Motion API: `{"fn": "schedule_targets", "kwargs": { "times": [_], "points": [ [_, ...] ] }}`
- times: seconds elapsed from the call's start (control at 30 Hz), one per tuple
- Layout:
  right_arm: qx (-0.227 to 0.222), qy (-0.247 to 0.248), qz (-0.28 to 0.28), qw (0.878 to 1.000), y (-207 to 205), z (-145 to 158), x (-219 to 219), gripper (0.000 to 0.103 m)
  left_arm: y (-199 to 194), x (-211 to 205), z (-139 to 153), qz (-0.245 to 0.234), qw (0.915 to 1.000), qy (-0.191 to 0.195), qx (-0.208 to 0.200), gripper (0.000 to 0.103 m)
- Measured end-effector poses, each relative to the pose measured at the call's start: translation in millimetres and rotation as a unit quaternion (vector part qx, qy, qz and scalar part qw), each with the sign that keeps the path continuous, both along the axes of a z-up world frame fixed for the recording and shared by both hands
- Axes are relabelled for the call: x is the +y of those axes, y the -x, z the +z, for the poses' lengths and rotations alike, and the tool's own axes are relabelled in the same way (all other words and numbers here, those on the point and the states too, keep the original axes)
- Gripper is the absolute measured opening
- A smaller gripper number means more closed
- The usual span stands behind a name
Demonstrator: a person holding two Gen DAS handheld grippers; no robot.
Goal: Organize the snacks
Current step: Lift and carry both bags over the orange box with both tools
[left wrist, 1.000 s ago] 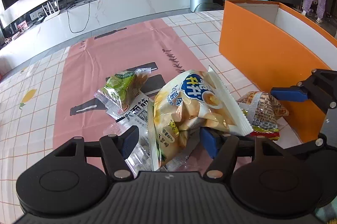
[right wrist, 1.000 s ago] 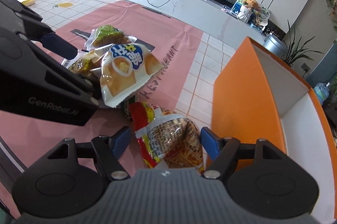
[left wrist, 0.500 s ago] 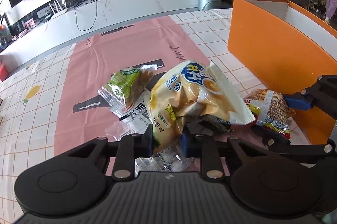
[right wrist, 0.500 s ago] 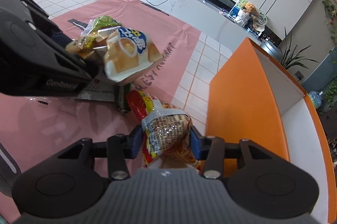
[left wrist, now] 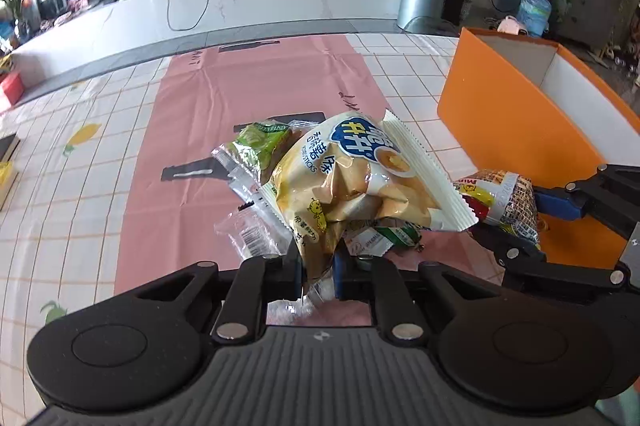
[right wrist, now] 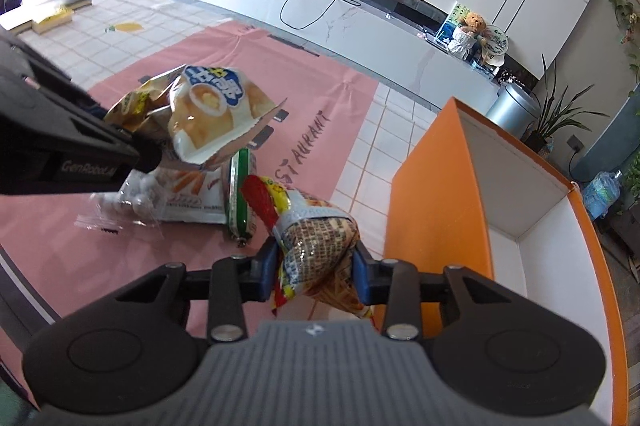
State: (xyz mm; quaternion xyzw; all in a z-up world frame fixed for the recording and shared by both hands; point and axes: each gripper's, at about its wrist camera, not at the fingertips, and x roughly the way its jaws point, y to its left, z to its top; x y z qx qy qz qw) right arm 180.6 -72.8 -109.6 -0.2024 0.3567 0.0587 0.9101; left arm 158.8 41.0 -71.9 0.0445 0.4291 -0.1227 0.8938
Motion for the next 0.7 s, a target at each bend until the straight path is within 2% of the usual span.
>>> {"fn": "schedule_targets", "kwargs": {
  "times": [0.4,0.7],
  "points": [
    [-0.012,-0.089,0.014,0.996,29,57,-18,0.035,35,10,50,0.066,0.9972,0.031,0.020,0.015],
    [-0.040,-0.124,0.023,0.991,57,101,-47,0.035,58,-19,85,0.087,0.9946,0.057,-0.003,0.015]
  ]
}}
